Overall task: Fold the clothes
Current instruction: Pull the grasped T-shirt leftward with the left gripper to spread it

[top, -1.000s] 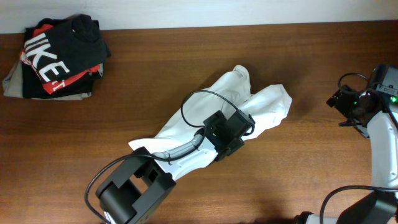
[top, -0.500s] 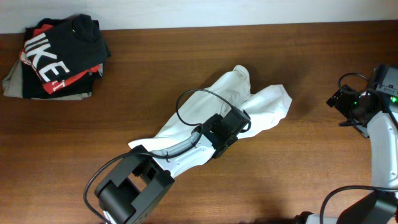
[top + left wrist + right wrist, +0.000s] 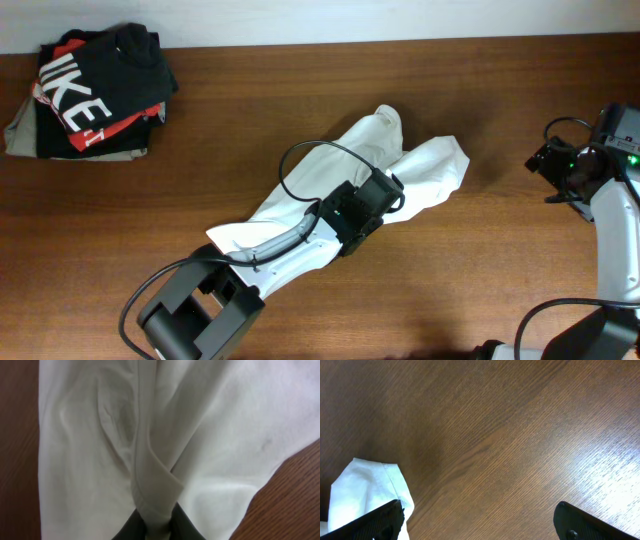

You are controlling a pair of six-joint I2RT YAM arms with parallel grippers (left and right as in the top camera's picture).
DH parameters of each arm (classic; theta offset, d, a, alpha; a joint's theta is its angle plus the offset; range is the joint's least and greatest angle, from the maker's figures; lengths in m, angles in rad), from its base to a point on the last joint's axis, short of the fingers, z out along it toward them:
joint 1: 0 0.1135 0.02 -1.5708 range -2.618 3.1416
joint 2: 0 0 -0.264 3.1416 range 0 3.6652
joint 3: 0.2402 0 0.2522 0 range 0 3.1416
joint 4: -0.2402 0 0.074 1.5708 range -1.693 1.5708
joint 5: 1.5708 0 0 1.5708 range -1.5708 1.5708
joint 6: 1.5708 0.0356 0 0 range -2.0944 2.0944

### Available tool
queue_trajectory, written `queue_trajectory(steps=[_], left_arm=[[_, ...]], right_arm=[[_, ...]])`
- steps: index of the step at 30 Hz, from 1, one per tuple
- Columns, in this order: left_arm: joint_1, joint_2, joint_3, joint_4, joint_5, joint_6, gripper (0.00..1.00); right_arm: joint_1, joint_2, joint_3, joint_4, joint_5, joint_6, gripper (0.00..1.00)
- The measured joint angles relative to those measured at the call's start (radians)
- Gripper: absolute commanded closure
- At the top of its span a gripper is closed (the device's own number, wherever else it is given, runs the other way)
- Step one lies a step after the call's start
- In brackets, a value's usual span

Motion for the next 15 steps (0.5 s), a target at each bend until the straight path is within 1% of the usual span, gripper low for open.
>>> queue_trajectory(steps=[3,6,9,11,14,15], left_arm=[[0.000,0.000,0.000,-0.006,-0.007,-0.009,0.99],[0.000,-0.010,0.000,-0.008,-0.148,-0.076,0.99],[0.014,-0.049,0.000,-0.023,-0.214,-0.098,0.99],[0.063,-0.066,0.001,-0.041,-0.235,-0.135,0.99],[0.225,-0.083,0.002,-0.077,-0.246,-0.180,0.99],[0.298,-0.087,0.002,-0.092,-0.246,-0.188,0.99]], right_arm=[[0.000,0.000,0.000,0.000,0.000,0.000,0.01],[0.000,0.000,0.000,0.000,0.000,0.000,0.01],[0.000,0.000,0.000,0.000,0.000,0.000,0.01],[0.000,0.000,0.000,0.000,0.000,0.000,0.01],[0.000,0.000,0.000,0.000,0.000,0.000,0.01],[0.000,0.000,0.000,0.000,0.000,0.000,0.01]])
